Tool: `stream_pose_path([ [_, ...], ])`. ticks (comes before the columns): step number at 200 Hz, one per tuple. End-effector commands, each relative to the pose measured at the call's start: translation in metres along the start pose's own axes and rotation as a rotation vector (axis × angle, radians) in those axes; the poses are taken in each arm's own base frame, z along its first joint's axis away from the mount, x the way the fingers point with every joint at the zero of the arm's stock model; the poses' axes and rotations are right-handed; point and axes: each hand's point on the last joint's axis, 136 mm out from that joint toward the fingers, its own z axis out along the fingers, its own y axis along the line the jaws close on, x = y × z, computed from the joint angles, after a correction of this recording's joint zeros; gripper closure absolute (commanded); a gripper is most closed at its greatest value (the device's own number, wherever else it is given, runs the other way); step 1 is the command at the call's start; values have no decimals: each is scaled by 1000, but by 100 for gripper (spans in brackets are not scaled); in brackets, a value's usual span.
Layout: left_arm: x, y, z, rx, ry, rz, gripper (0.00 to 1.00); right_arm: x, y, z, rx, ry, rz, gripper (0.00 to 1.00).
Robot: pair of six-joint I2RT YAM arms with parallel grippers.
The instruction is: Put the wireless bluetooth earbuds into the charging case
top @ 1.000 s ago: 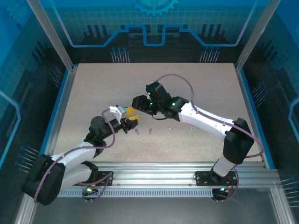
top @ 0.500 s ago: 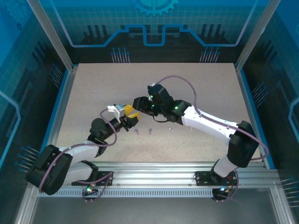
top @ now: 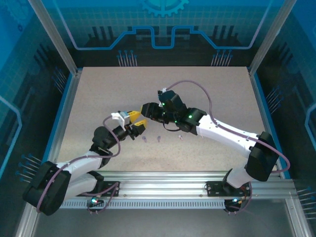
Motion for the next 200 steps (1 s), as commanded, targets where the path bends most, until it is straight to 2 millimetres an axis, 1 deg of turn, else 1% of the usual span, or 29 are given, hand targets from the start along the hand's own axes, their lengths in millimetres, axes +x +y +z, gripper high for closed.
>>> stream_pose_path([
  [1,-5,-5,1,17,-23,9,46,2,8,1,-30,-10,-10,57],
  [27,-9,3,-1,-30,-55,-1,46,4,8,0,-26,-12,-18,57],
  [74,-14,2,4,-16,-75,-25,45,8,9,4,-29,2,-20,57],
  [116,-17,3,7,-12,-98,-42,47,12,8,6,-22,8,-24,57],
  [148,-24,3,7,-7,-129,-50,45,13,5,7,-12,8,-24,57],
  [166,-24,2,8,-2,-130,-55,45,14,4,9,-9,10,-26,57],
  [200,-25,4,10,-4,-135,-68,49,15,5,10,-9,15,-30,57],
])
